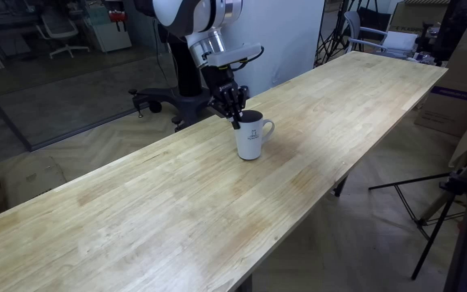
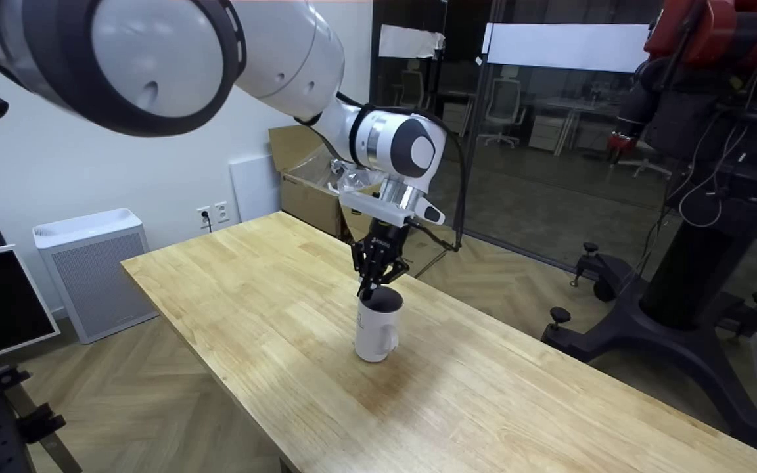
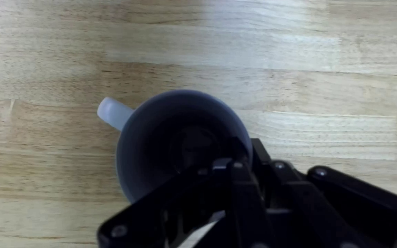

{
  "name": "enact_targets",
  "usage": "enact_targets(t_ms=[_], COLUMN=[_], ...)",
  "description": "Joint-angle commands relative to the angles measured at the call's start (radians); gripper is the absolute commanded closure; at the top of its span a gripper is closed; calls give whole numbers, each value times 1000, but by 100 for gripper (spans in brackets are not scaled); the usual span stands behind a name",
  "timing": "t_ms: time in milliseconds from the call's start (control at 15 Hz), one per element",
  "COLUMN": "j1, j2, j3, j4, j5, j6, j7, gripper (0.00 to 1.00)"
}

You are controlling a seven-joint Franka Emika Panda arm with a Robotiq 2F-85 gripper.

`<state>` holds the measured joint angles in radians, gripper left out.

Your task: Move the mug to the left

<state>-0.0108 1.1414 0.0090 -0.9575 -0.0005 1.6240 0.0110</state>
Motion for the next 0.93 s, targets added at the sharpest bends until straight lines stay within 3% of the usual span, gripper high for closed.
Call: enact_targets(t_ms=[0, 133, 733, 867], j1=[4, 4, 22, 36], j2=[11, 8, -41, -73], j3=[-5, -5, -17, -23], j4=[36, 34, -5, -26], j5=[13, 14, -6, -12], j6=[-19, -21, 27, 63], j7=[60, 66, 108, 139], gripper=[66, 61, 1, 0])
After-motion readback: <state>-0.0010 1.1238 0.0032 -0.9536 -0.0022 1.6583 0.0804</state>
